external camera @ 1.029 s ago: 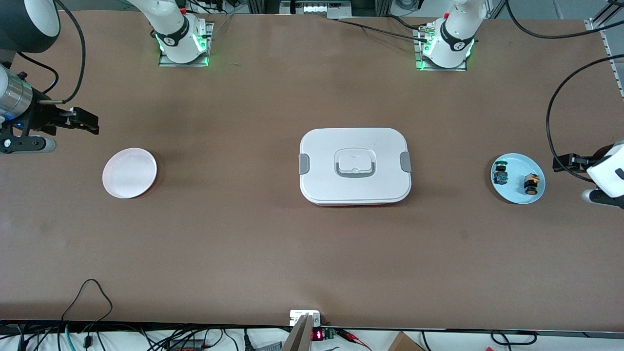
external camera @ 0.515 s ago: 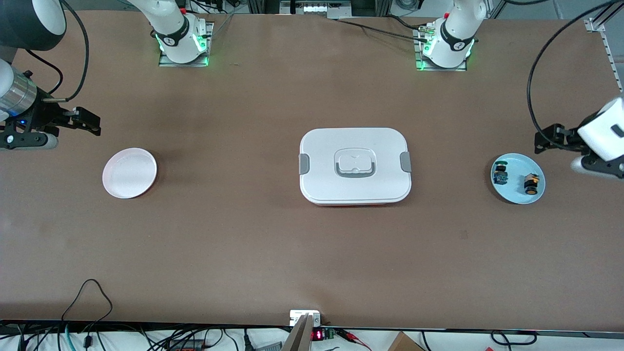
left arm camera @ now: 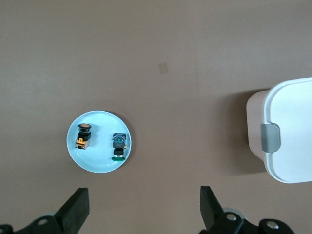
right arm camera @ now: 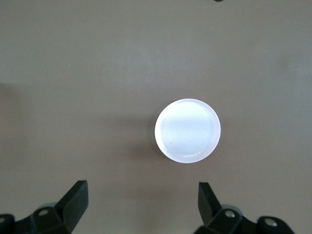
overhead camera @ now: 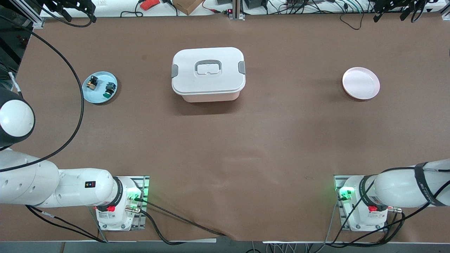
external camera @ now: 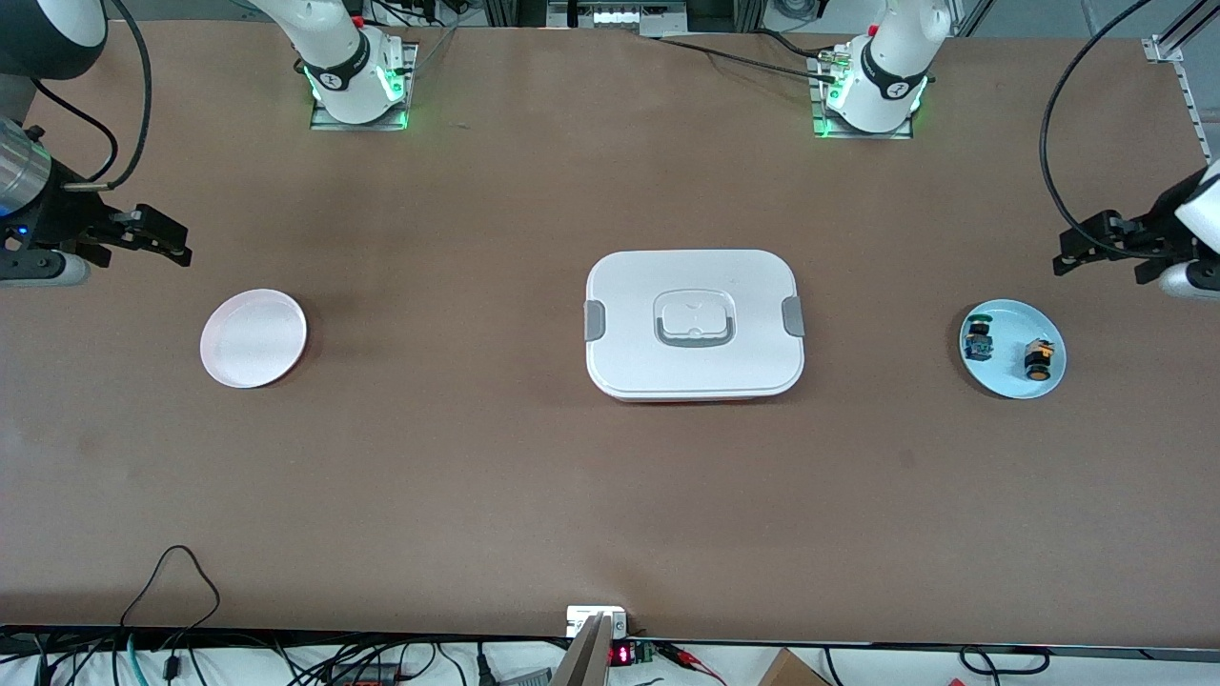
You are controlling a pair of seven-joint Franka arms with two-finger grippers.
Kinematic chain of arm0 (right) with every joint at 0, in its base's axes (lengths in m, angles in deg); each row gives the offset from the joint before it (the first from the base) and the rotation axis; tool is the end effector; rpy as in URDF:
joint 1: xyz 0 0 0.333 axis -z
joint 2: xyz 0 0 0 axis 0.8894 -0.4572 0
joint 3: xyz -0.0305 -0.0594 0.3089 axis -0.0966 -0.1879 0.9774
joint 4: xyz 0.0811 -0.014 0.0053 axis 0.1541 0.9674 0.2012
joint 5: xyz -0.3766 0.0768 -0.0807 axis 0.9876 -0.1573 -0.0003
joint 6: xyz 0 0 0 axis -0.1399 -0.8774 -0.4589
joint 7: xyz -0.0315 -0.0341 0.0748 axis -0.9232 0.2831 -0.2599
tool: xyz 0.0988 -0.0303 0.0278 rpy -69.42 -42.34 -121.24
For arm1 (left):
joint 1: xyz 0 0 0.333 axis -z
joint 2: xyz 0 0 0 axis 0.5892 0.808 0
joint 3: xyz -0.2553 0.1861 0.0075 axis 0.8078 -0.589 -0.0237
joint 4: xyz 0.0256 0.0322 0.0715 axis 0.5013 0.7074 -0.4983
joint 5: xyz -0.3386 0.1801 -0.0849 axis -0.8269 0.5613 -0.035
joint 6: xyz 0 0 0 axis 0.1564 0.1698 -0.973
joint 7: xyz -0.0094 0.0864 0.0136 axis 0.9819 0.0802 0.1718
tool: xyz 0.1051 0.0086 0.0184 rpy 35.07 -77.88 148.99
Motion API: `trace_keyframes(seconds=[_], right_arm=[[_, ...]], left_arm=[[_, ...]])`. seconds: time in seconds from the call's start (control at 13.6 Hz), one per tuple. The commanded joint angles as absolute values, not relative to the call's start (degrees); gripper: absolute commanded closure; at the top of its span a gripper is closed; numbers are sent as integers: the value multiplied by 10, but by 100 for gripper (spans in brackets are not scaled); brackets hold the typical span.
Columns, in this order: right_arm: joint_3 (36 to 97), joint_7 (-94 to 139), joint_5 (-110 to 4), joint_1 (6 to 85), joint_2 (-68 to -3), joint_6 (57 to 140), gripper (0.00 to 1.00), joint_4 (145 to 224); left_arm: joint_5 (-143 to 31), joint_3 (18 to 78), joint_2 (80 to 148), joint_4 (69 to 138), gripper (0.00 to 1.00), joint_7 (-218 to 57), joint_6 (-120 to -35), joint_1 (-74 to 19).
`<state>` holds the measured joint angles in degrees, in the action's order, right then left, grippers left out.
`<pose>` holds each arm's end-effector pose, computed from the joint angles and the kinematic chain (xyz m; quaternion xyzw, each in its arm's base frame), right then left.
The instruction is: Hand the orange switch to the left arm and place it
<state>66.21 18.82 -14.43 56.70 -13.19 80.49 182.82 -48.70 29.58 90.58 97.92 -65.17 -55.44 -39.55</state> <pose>0.5673 -0.0009 0.5714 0.9998 0.0145 -0.0009 0.0120 0.5685 0.0341 0.5793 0.9989 -0.0424 -0.0083 0.0166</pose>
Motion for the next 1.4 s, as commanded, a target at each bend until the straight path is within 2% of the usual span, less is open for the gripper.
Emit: trace_keyframes(seconds=[0.0, 0.74, 1.32], right_arm=[[660, 182, -146, 566, -129, 785, 0, 1811], [663, 182, -152, 561, -132, 758, 0, 1809], [663, 182, -148, 561, -133, 758, 0, 1809]], left_arm=[[-493, 287, 881, 1000, 0, -659, -560, -389], [-451, 290, 895, 995, 0, -653, -556, -390], [-455, 288, 900, 962, 0, -677, -540, -390]])
